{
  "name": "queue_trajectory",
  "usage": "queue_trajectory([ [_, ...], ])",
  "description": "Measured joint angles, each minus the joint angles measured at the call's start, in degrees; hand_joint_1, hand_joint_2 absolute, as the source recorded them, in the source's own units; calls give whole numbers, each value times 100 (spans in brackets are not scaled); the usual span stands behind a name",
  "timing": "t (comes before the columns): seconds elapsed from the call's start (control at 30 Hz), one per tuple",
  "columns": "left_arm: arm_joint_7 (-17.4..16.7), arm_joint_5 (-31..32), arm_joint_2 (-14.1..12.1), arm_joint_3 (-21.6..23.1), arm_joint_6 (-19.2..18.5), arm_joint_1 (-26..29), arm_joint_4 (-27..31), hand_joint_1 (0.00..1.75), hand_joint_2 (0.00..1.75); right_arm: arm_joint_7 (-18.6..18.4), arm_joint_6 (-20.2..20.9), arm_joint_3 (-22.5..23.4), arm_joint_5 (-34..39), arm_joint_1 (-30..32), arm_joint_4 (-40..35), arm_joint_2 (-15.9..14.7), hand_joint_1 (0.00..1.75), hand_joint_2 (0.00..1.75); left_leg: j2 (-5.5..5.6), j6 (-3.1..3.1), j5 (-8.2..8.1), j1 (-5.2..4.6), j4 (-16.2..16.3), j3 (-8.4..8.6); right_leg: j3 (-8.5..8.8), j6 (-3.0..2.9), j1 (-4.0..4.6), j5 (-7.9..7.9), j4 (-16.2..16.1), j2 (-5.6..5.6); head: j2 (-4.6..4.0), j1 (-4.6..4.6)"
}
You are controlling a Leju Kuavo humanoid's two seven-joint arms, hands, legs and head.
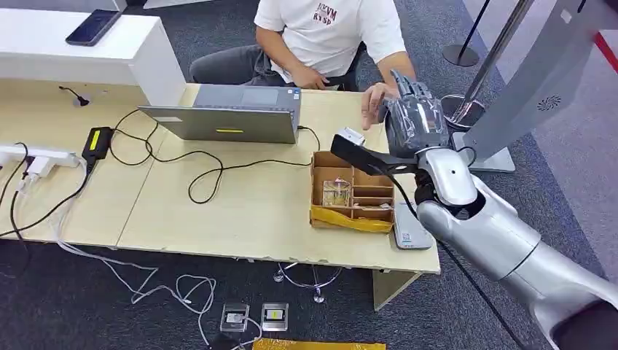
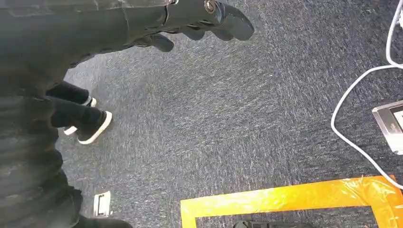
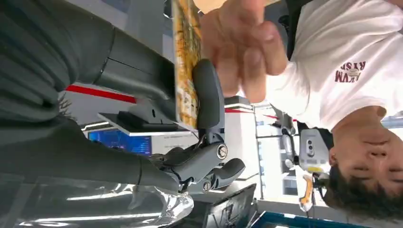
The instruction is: Pass the card to the sensor for recognition and then transmit it.
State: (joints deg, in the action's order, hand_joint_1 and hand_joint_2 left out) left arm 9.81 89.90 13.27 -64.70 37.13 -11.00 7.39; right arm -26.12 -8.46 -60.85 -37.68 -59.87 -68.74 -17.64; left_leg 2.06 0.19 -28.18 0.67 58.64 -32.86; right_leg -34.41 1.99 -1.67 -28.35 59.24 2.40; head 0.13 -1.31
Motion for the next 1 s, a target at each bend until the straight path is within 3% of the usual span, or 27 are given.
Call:
queue_trajectory([
  [0.5, 46, -33, -4, -57, 13, 4, 0, 0, 175, 68, -90, 4, 164, 104, 4, -59, 175, 175, 0, 0, 0, 0, 0, 1, -1, 0, 0, 0, -1, 0, 0, 0],
  [0.67, 125, -33, -9, -181, 39, 22, 0, 0, 175, -103, -387, 92, 232, 317, -6, -308, 175, 175, 3, 0, 0, -1, 1, 3, 0, 0, 0, 0, -4, -2, -2, 0],
  [0.77, 131, -9, -18, -251, 44, 43, 0, 0, 175, -249, -551, 218, 225, 538, -83, -612, 175, 175, 2, 1, -1, -1, 1, 2, 4, 1, 0, 0, -10, -2, -2, 0],
  [1.0, 131, -2, -44, -373, 44, 66, -24, 0, 175, -310, -610, 439, 280, 887, -221, -1051, 175, 175, 0, 0, -2, -1, 1, 3, 4, 1, 0, 1, -10, -1, -2, 2],
])
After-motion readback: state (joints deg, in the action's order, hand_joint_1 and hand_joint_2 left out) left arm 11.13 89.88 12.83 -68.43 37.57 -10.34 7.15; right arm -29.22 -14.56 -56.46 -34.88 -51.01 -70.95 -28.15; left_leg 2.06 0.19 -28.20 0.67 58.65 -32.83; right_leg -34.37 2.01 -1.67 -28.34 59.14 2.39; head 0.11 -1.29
